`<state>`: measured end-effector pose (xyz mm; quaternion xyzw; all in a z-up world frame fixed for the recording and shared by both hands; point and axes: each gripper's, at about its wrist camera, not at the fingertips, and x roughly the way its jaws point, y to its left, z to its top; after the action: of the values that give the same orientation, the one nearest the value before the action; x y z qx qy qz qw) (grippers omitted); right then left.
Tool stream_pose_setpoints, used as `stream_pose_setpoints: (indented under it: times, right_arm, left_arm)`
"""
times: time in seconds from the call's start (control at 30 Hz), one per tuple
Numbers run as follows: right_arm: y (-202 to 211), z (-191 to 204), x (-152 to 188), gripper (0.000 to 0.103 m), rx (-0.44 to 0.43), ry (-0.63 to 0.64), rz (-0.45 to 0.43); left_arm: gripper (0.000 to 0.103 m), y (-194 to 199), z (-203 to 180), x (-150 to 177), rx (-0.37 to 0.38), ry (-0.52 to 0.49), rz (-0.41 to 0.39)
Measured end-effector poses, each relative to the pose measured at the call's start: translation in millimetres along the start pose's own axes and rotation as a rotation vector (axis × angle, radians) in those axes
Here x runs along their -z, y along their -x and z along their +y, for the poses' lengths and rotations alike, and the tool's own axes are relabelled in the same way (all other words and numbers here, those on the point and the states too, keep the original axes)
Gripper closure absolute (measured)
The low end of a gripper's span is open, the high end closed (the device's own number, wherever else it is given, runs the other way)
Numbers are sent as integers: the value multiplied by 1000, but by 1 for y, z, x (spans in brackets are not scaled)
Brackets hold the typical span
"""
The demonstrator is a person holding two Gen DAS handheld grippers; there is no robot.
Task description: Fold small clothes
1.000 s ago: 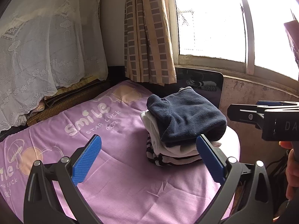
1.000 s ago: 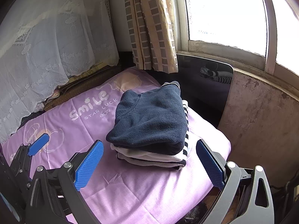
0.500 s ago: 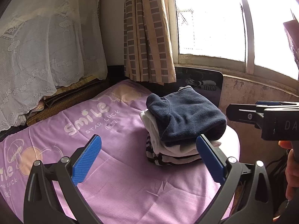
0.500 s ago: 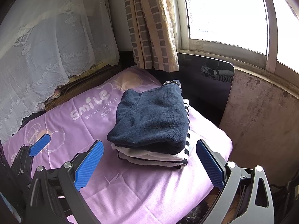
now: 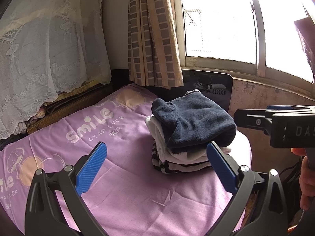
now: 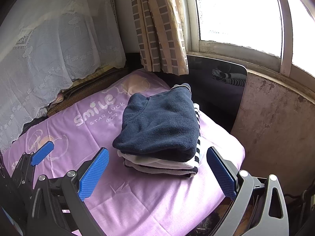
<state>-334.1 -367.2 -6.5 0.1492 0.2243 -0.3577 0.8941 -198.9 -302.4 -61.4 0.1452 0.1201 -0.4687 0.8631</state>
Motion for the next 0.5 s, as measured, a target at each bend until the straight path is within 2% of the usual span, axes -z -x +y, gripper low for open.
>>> stream_pose_setpoints:
  times: [0.5]
  right_arm:
    - [0,3,0,4,-2,2,1]
  left_arm:
    - [4,1,7,-2,6,12,4]
